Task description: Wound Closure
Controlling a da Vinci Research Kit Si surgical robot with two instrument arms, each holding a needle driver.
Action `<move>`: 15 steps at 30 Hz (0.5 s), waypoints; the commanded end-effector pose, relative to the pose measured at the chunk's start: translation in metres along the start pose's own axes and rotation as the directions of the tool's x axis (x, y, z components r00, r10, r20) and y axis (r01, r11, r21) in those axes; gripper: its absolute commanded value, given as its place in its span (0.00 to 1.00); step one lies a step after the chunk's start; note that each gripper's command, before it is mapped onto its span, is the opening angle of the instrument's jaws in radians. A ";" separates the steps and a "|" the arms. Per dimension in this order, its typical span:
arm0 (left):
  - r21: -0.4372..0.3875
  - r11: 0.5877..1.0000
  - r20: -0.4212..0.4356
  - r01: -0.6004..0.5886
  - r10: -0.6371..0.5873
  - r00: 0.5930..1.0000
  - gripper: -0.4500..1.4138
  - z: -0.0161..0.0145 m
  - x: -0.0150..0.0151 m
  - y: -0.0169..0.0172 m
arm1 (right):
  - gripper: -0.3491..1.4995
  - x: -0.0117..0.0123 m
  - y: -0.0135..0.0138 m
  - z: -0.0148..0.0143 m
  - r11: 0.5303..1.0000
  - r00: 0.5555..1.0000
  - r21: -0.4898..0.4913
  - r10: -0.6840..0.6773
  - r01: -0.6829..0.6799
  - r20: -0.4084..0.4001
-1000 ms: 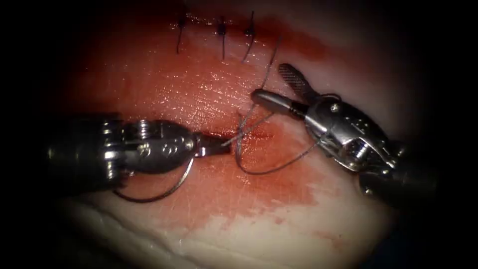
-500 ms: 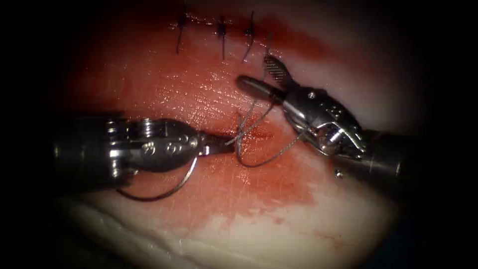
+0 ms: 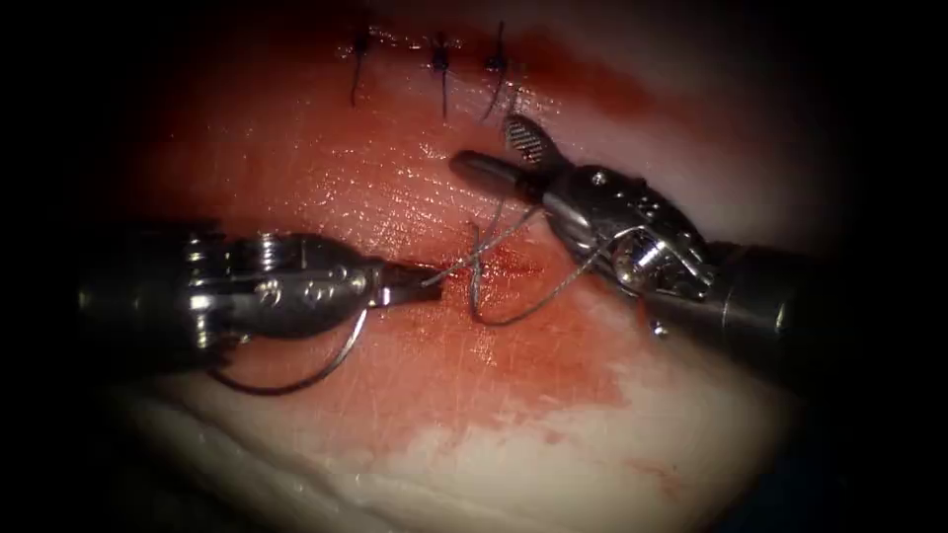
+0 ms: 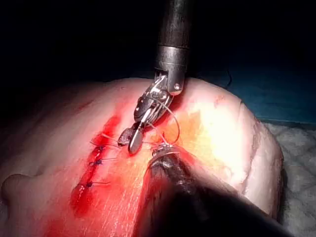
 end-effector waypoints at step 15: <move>-0.001 1.000 -0.002 -0.001 0.001 1.000 0.00 0.0008 0.0001 0.0000 | 0.00 -0.0003 -0.0006 0.0014 1.000 1.000 0.021 -0.014 0.014 0.009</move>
